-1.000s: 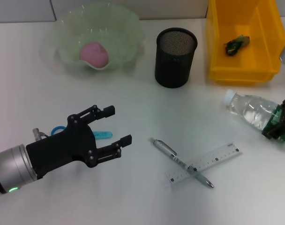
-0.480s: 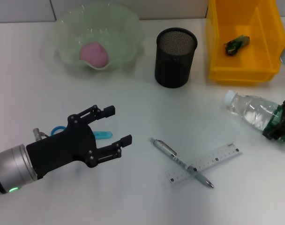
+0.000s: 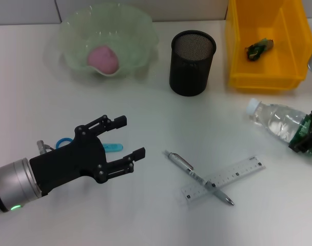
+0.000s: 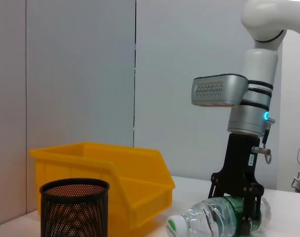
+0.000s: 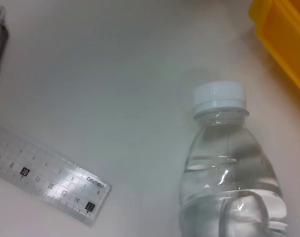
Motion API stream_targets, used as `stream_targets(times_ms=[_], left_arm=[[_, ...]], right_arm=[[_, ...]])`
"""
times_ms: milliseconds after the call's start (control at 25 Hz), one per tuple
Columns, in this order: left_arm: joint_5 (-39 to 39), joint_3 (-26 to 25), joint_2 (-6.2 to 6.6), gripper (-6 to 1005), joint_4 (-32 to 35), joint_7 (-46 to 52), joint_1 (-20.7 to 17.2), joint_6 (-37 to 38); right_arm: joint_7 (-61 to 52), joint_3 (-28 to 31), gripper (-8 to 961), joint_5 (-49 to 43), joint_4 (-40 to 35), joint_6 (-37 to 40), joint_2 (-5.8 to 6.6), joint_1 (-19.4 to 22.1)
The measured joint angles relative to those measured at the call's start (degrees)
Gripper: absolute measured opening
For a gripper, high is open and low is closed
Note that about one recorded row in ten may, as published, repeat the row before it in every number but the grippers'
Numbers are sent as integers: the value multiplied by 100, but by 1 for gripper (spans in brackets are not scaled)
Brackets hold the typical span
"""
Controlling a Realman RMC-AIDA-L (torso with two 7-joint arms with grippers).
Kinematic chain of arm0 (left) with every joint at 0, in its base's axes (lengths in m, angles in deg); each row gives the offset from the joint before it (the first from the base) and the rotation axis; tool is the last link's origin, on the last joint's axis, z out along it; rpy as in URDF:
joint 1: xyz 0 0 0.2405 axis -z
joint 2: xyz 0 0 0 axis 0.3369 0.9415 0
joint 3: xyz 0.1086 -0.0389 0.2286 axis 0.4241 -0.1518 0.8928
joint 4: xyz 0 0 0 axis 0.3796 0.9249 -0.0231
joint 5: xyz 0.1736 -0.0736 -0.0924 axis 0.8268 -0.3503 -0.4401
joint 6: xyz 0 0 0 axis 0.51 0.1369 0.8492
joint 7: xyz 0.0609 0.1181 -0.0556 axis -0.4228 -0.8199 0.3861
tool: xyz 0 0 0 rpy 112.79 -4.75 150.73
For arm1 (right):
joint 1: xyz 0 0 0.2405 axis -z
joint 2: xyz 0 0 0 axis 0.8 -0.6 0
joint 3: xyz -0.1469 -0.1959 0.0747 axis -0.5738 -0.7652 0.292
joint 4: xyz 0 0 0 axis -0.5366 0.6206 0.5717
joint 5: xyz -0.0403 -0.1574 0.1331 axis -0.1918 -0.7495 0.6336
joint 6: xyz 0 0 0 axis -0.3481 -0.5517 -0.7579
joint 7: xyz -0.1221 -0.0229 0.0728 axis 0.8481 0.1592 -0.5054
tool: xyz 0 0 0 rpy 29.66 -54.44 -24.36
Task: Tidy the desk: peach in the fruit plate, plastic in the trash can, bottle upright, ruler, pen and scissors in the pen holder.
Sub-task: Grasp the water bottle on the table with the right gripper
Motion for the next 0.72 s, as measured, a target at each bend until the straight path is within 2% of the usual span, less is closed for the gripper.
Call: stream_targets(times_ms=[720], left_arm=[[0, 0, 0, 799, -8, 0, -8, 18]], right_arm=[[21, -2, 753, 0, -16, -17, -4, 21]])
